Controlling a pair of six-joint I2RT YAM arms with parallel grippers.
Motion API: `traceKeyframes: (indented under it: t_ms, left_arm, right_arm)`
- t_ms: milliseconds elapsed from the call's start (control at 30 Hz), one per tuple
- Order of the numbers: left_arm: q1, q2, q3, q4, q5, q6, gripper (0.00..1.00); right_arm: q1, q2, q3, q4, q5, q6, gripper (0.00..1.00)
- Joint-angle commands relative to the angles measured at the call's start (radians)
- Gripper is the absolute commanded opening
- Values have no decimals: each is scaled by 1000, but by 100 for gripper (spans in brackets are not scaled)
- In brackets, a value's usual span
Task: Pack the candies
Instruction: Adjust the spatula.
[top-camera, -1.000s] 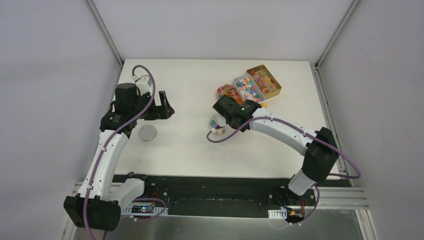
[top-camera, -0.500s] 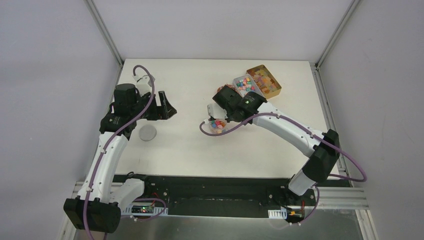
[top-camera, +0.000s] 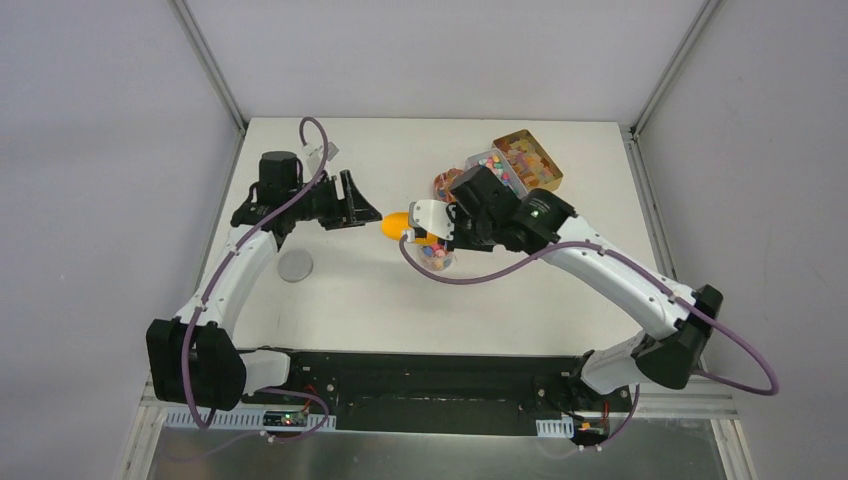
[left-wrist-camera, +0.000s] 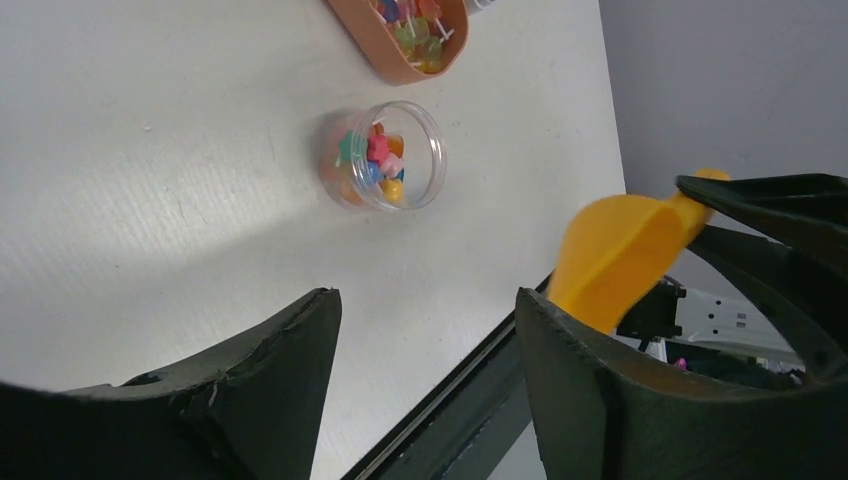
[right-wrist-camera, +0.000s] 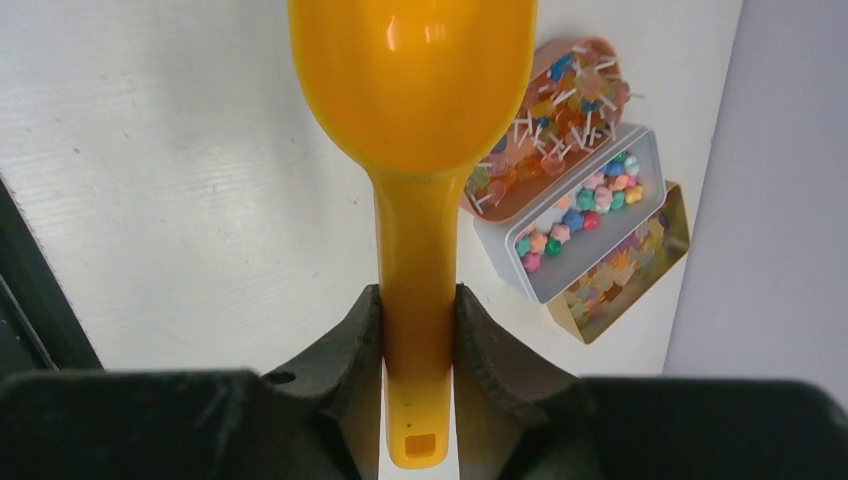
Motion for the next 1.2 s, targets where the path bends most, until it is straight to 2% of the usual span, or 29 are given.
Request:
traceKeyframes:
  t_ms: [0,133,267,467,600,733,900,1167]
  left_arm:
    - [-77,34,30,52,27,-19,64]
    - [-141,73,39,52,-9,-15,60]
    - [-151,100,30,42,-29,-18,56]
    - [-103,12,56,-27,-151,-32,68]
    - [-68,-70,88,-40,-193,-44,72]
    - [-69,-92,128,-26,-127,-43,73]
    - [-90,-63,106,52,-4,-58,74]
    - [-131,5,44,70,31,-58,72]
  right_arm:
    - [2,-101,-14,123,-156,62,0]
    - [-11,-124,-17,163,-198,99,0]
    - [-43,-144,-21,185,-259,132,0]
    - [-80,-149,-17,93,-248,109,0]
    - [-88,-151,-34,29,-264,75,0]
    - [-88,-133,-51,12,-272,75,0]
    - [-88,-102,-40,19,-253,98,0]
    - [-88,-100,-33,58,-225,133,0]
